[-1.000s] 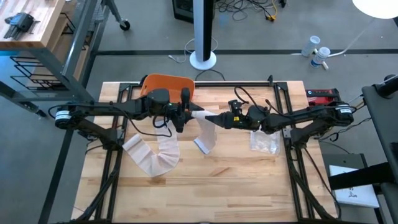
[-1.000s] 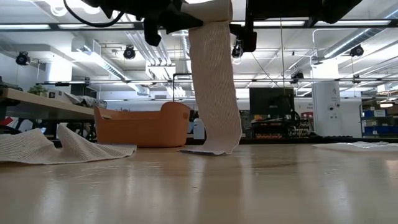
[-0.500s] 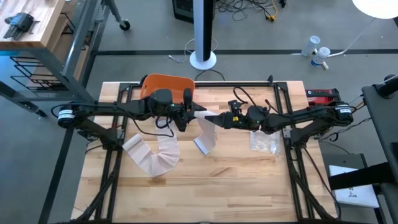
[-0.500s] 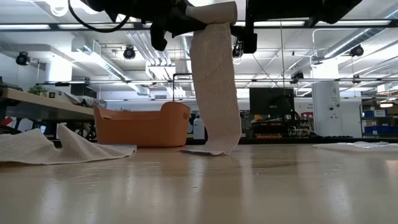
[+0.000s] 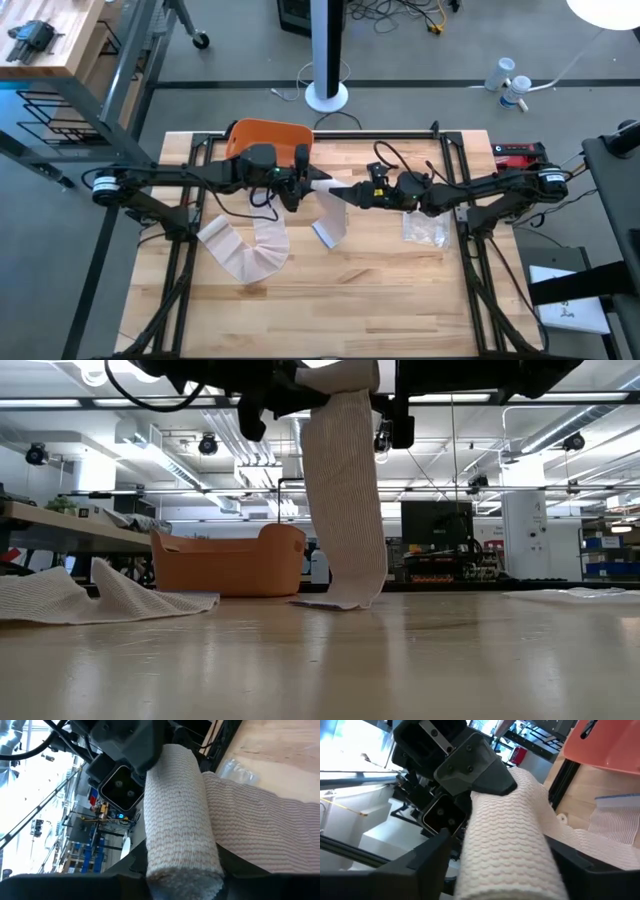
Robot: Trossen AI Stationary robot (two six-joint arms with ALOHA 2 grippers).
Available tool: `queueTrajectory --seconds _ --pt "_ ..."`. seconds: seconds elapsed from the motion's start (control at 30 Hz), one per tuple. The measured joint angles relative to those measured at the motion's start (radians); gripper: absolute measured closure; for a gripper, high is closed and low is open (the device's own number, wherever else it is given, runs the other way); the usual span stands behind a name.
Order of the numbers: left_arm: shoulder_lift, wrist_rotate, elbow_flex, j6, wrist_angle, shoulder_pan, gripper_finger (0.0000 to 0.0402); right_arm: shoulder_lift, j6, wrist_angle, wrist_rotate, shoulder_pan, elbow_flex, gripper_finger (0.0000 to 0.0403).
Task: Roll bandage
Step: Roll the right white bandage
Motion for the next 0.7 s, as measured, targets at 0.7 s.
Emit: queueTrajectory --seconds 0.7 --pt "-0.068 -0.158 -0.005 -0.348 -0.098 0.002 0.0186 -0.089 -0.478 -0.054 -0.155 -0.009 0.003 0.0239"
